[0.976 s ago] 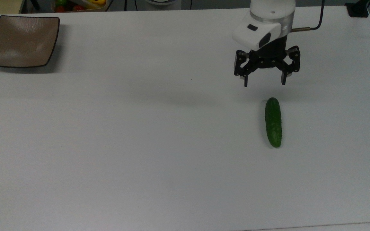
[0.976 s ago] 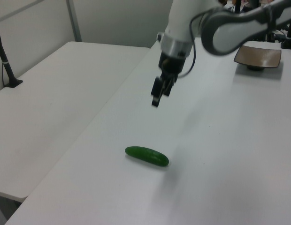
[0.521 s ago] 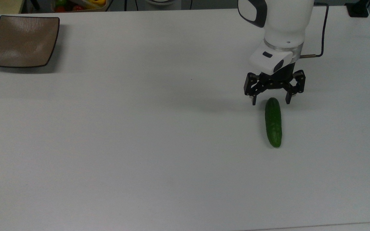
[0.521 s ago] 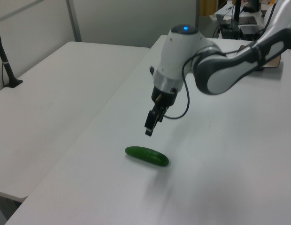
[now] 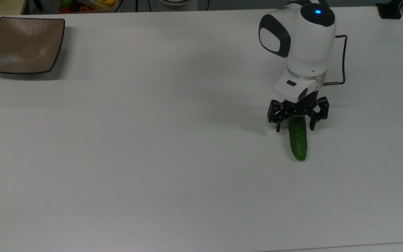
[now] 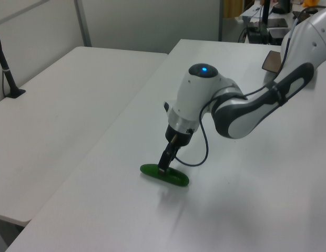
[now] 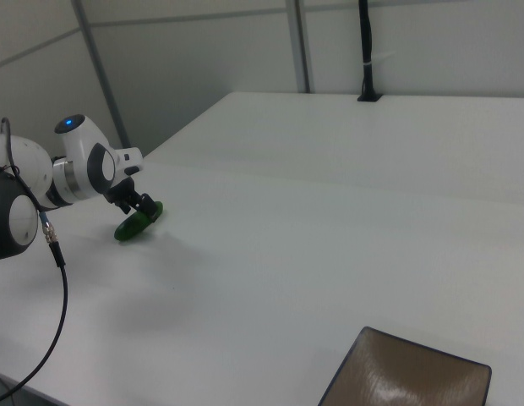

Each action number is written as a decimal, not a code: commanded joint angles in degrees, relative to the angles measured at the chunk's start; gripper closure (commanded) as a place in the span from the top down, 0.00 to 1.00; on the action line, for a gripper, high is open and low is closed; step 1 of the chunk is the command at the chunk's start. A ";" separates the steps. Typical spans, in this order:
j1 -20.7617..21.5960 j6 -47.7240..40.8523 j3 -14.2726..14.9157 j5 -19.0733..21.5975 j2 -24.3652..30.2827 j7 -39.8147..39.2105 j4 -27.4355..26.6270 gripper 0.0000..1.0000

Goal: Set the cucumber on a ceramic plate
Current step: 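Close the gripper around the cucumber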

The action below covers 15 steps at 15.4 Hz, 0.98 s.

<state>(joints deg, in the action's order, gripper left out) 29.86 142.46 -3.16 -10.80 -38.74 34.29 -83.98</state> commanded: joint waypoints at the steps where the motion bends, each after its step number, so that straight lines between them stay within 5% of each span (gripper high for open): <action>1: 1.34 2.03 0.09 -5.18 -2.21 4.64 1.89 1.00; 6: 1.26 2.04 -1.41 -9.32 -2.92 6.67 1.80 0.98; 15: 0.91 2.04 -1.49 -9.68 -2.83 6.50 1.63 0.24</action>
<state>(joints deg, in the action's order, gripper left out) 30.95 143.67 -4.49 -19.12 -40.61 39.62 -83.60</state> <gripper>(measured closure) 0.471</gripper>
